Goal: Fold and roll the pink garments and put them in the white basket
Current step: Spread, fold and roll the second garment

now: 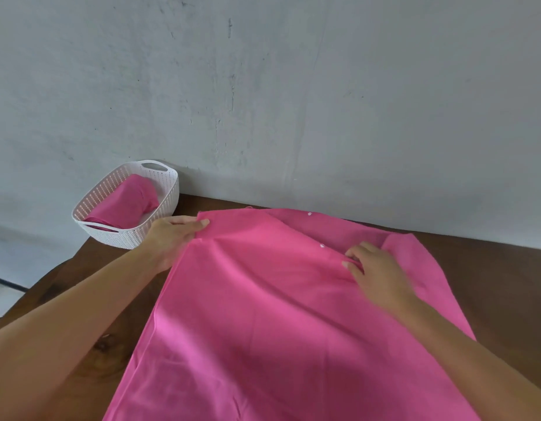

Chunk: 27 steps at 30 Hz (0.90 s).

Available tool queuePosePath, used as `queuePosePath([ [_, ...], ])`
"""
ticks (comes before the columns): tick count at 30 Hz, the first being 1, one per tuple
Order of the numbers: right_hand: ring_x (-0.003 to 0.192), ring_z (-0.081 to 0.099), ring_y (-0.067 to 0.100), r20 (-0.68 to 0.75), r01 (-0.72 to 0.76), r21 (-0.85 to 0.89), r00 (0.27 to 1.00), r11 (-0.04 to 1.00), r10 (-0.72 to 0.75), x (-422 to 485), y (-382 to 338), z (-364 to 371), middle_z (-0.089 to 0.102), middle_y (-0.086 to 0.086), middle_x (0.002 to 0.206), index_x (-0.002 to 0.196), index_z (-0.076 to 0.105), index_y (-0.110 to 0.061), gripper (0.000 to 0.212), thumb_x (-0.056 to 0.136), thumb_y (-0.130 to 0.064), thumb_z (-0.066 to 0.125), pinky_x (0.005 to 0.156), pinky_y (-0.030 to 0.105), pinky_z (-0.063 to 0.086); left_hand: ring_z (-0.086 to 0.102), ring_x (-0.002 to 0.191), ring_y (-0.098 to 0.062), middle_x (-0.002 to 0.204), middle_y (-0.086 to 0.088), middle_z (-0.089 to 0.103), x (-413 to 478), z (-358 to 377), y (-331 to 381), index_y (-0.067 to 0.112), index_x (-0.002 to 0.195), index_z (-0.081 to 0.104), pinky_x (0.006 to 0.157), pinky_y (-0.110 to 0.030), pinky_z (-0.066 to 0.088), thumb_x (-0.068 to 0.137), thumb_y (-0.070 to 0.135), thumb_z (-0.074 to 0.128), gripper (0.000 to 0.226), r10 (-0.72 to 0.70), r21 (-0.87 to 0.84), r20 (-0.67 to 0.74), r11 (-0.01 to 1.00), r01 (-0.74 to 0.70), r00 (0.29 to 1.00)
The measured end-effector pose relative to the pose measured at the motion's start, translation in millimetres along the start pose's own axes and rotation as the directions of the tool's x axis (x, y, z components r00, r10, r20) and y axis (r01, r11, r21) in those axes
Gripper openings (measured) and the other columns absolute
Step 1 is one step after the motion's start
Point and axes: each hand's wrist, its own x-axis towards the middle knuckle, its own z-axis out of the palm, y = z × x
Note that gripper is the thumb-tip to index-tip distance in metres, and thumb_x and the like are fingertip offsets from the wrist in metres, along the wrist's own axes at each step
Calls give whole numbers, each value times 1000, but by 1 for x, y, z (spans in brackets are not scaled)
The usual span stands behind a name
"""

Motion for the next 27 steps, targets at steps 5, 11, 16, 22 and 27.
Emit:
queuePosePath([
  [5,71,58,17,-28,-14,-12,1000,1000,14,-57,-27,-2,57,-10,83,87,66,-21,8,89,-19,74,66,31,41,74,83,-24,100,-18,72,-4,7,7,-17,122,61,67,-28,61,74,18,79,62,79,27,-5,997,-79,997],
  [11,76,61,17,90,-51,58,995,997,46,-106,-44,22,61,-10,86,87,66,-24,16,95,-38,63,68,35,49,72,83,-29,103,-23,71,-11,13,0,-11,110,67,76,-37,64,80,16,80,43,120,101,-38,988,-115,992],
  [16,77,51,12,113,-142,147,986,979,126,-95,-41,11,57,-11,79,82,62,-23,36,100,-51,49,66,32,40,69,94,-37,105,-24,72,-23,12,-9,4,92,76,98,-57,54,66,29,87,38,114,139,-61,985,-104,992],
  [22,93,60,26,-79,-244,114,964,963,253,-26,20,-7,70,4,92,94,70,-13,9,95,-17,62,83,41,50,62,89,-36,101,-26,69,-29,12,-18,4,92,77,99,-66,50,47,50,97,68,127,163,-73,980,-114,989],
  [27,114,57,35,241,-423,-108,867,900,437,18,84,2,60,16,123,121,62,-11,27,97,-21,60,99,44,48,65,90,-34,100,-27,70,-38,23,-24,1,93,73,100,-60,51,78,28,85,33,160,178,-142,975,-134,977],
])
